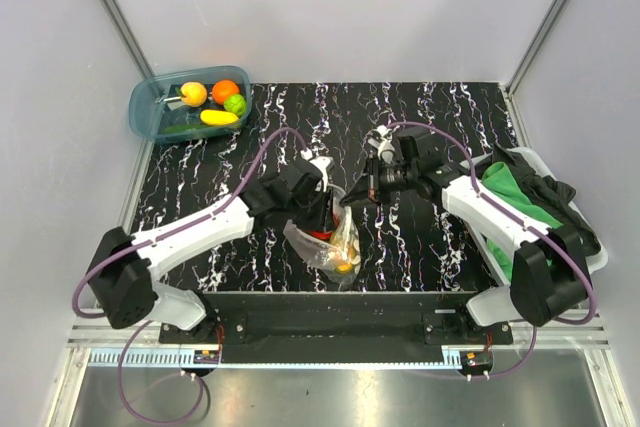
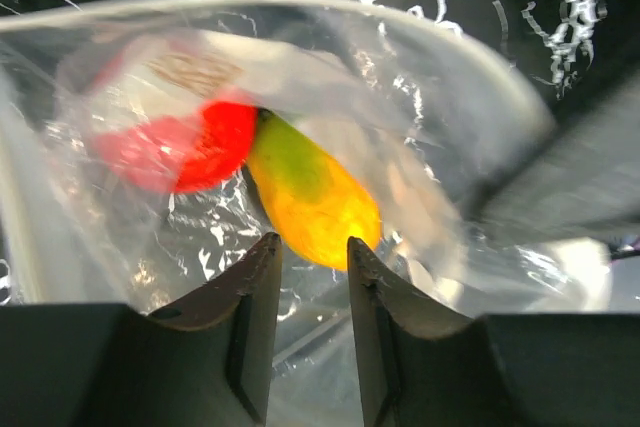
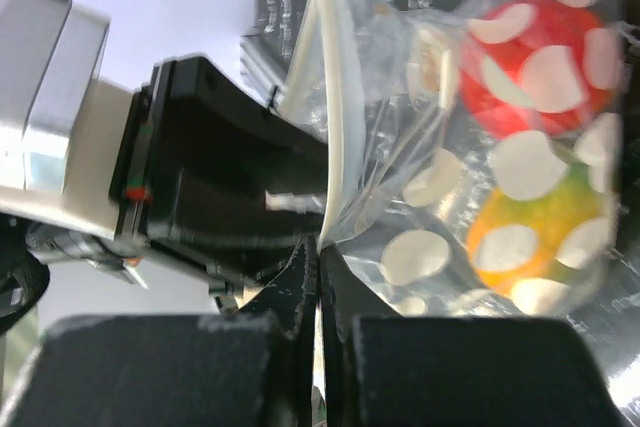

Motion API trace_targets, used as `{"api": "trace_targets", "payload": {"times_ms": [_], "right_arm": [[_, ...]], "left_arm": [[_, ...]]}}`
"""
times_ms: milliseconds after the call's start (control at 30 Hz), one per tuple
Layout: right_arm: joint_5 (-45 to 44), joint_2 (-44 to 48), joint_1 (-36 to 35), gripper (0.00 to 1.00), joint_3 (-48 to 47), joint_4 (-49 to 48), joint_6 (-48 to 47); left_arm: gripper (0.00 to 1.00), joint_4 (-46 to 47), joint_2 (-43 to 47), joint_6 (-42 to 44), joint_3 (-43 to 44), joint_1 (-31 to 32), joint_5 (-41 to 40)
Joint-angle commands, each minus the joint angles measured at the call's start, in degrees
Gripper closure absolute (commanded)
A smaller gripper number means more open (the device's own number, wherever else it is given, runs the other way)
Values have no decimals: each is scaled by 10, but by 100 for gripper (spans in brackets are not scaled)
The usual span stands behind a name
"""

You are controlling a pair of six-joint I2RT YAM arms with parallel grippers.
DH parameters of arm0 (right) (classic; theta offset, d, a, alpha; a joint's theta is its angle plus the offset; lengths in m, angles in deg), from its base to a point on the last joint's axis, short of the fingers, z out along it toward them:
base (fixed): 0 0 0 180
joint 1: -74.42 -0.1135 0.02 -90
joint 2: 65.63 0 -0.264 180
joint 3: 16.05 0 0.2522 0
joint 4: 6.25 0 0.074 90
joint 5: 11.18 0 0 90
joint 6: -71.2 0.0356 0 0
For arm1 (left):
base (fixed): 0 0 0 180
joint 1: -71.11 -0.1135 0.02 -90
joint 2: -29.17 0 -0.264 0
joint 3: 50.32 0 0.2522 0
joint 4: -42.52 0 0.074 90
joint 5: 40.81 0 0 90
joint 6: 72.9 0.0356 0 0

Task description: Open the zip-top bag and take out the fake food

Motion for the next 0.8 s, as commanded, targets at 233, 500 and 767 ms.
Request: {"api": "trace_targets", "payload": {"times_ms": [233, 500, 767], "right_arm": [[36, -11, -28, 100, -10, -143, 101], [27, 6, -28, 100, 2, -104, 68], [23, 28, 2, 100, 37, -103, 68]], "left_arm": [[62, 2, 21, 15, -9, 2, 1], [61, 29, -16, -4, -23, 2, 16], [48, 87, -73, -30, -17, 1, 46]]}}
